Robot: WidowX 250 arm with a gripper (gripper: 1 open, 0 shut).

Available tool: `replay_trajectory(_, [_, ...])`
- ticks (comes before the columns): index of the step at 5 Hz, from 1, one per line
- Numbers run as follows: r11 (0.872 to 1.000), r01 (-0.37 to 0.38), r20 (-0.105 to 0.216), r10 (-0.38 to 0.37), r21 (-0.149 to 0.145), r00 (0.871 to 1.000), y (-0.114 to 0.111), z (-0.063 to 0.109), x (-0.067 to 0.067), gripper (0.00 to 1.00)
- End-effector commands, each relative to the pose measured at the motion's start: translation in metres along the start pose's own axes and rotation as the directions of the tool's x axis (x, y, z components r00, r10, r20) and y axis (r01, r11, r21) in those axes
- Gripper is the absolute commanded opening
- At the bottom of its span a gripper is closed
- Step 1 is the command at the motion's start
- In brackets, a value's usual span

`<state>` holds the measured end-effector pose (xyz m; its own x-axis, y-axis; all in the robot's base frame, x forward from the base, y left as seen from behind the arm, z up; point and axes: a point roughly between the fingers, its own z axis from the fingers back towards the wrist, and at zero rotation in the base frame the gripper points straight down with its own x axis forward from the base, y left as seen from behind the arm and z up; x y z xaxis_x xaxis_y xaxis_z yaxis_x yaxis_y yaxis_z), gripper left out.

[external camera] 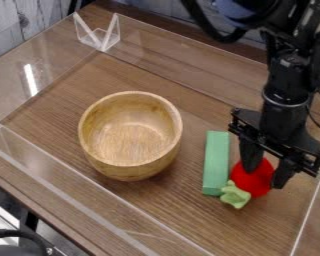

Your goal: Move the red fruit to the right side of the table

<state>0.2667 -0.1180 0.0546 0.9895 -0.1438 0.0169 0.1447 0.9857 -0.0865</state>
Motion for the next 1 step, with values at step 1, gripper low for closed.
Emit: replay_trajectory(1, [1.0,-0.013,0.03,0.013,-0.002,0.999,0.007,0.0083,0.0017,1.0])
